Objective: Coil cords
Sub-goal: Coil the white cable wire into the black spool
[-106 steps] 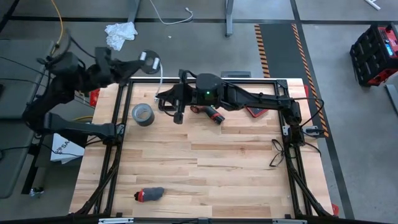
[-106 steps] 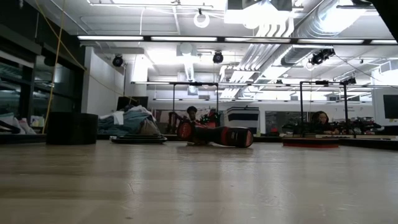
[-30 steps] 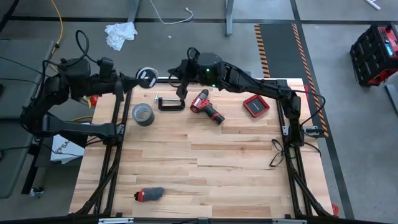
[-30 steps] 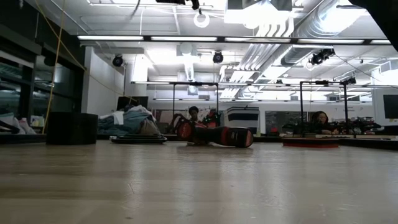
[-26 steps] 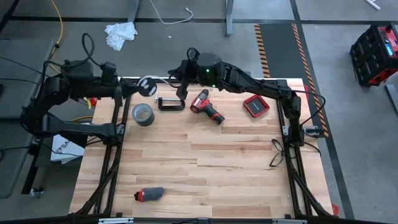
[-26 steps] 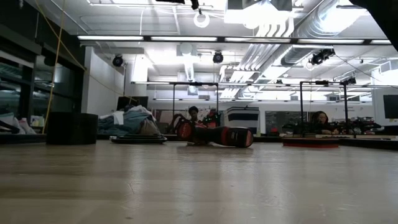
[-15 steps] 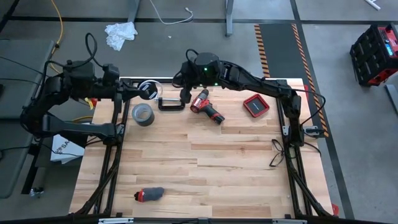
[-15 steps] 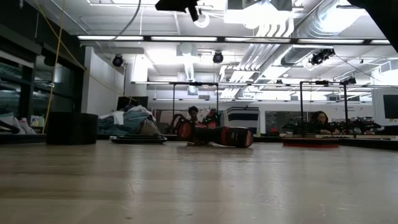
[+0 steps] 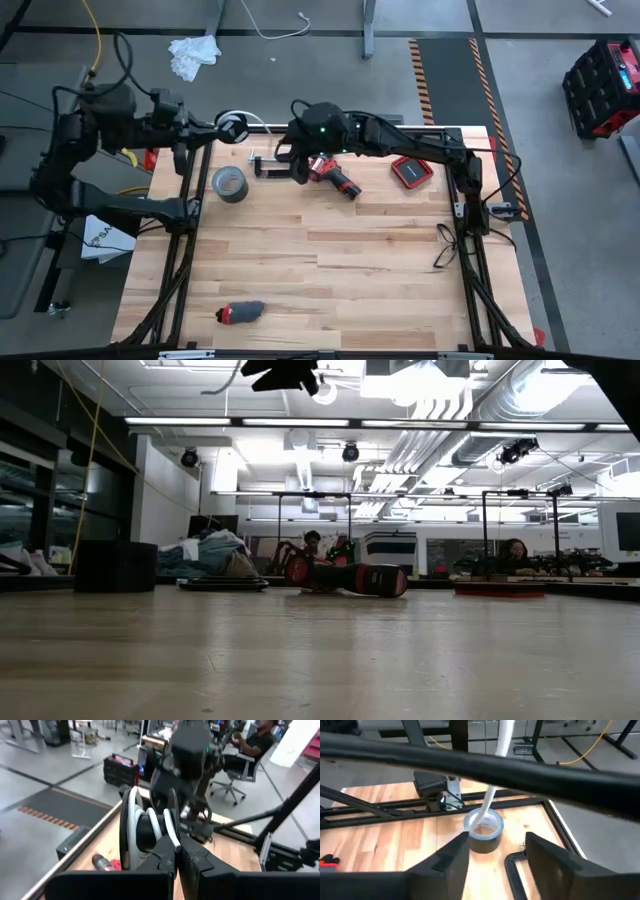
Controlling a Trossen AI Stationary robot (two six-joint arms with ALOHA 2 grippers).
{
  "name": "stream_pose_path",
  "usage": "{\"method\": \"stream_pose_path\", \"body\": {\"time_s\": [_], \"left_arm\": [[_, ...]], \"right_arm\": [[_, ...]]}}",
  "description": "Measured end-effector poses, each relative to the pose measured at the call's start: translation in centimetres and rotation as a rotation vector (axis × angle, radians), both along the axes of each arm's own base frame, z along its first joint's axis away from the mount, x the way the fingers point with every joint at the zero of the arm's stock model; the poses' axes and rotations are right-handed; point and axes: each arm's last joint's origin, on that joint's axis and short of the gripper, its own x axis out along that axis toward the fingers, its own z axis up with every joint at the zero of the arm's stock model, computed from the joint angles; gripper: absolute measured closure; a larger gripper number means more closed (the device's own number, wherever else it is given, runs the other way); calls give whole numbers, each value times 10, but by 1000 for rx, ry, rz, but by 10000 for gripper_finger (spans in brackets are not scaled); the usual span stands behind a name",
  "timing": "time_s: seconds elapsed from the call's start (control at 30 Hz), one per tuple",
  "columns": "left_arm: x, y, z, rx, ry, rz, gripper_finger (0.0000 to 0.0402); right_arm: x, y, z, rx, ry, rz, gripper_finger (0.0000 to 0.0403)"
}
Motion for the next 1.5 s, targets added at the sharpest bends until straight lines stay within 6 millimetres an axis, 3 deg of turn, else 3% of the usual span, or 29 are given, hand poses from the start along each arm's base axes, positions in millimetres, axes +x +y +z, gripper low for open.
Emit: {"method": "stream_pose_path", "body": {"time_s": [0.23, 0.53, 0.83, 1.5], "left_arm": [[-5, 0, 18, 35, -78, 46, 401], [-3, 1, 33, 51, -142, 45, 401], [-1, 3, 33, 87, -125, 81, 401], [3, 4, 42, 110, -210, 94, 401]], "right_arm": [[4, 0, 2, 27, -57, -17, 203], [8, -25, 8, 128, -209, -178, 203], [10, -23, 12, 230, -251, -72, 203], [14, -26, 11, 243, -291, -107, 242]]}}
